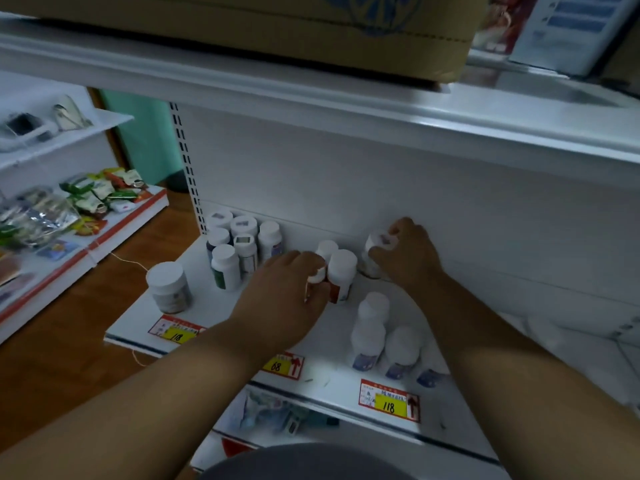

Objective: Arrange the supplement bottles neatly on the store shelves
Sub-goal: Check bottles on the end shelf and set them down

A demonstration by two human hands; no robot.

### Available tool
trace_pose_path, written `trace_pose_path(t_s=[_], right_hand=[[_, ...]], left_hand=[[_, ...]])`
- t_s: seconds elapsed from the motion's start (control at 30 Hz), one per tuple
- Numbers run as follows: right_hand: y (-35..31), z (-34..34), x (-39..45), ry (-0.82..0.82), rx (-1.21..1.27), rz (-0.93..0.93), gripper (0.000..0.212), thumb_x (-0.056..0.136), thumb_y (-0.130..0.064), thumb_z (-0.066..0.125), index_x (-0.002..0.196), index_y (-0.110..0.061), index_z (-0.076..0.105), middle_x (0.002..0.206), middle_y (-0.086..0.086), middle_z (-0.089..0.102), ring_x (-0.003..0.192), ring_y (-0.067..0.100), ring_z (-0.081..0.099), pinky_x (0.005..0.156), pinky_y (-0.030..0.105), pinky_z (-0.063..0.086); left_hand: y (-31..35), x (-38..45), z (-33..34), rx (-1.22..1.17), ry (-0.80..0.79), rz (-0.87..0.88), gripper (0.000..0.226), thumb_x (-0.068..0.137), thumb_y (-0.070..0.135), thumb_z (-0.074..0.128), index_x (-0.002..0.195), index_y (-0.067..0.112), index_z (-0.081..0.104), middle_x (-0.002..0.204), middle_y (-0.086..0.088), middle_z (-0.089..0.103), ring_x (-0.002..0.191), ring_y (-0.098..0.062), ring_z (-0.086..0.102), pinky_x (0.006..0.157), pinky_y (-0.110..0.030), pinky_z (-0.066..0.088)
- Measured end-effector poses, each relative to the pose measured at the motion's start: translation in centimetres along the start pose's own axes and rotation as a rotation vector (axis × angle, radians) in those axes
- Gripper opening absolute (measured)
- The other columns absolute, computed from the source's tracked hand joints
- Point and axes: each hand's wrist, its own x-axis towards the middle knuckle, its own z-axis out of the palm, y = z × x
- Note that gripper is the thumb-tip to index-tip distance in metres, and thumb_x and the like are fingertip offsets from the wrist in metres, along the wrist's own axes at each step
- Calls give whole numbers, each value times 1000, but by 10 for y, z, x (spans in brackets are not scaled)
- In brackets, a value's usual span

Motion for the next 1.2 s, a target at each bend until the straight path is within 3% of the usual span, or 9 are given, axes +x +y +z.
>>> trace_pose_path(t_s=[0.2,0.27,0.37,0.47,0.57,0.7,0.83,0.93,1.2], right_hand=[[-18,-52,-56,-7,688,133,30,85,-26,65,113,-19,61,109,5,63,100,24,63,85,40,54],[-26,-64,-77,-107,909,129,19,89,-20,60,107,-18,65,105,6,67,97,22,65,79,37,56],[-27,-80,-100,-161,1045,150,15,93,-14,54,102,-17,66,98,7,70,95,25,66,87,44,54],[-23,-93,-120,-189,1152,171,17,83,-18,60,99,-13,66,90,9,70,89,27,67,84,46,54],[-14,-109,-145,-167,1186,155,23,76,-20,65,97,-12,64,91,17,67,93,42,64,84,56,53],[9,-134,-177,-122,1171,141,28,74,-20,68,99,-12,59,88,19,64,84,38,62,69,55,54],[51,-168,-217,-55,1150,152,27,75,-23,70,100,-18,59,88,13,63,78,31,60,66,56,48],[96,-197,-258,78,1093,147,24,75,-22,70,97,-18,62,85,5,65,80,22,62,73,43,53],[203,-263,-376,282,923,295,17,86,-10,67,101,-16,61,86,0,67,74,5,64,62,20,51]], left_hand=[[27,5,2,-261,-34,-6,36,88,38,60,121,26,53,111,11,52,94,1,51,74,-14,33],[34,1,1,-407,-52,-26,31,90,47,51,116,29,53,109,13,54,91,6,53,72,-10,37],[45,-7,2,-649,-10,12,47,94,56,25,104,22,56,97,4,60,92,-9,57,81,-29,47],[59,-16,8,-696,-52,-45,54,87,66,15,107,38,56,104,17,60,101,4,54,86,-16,42],[81,-28,15,-741,-65,-48,44,88,66,19,97,42,56,99,19,60,95,14,53,81,-4,37],[116,-44,24,-732,-113,19,60,84,71,19,103,31,58,97,8,61,94,-2,56,84,-25,46],[174,-65,47,-733,-172,108,57,87,68,18,108,31,56,97,11,60,91,-3,55,77,-26,47],[223,-91,78,-827,-250,142,57,91,66,20,112,29,57,103,11,64,98,-8,60,85,-40,50],[356,-174,149,-911,-488,230,54,89,66,29,113,26,57,102,9,64,94,-9,61,81,-34,50]])
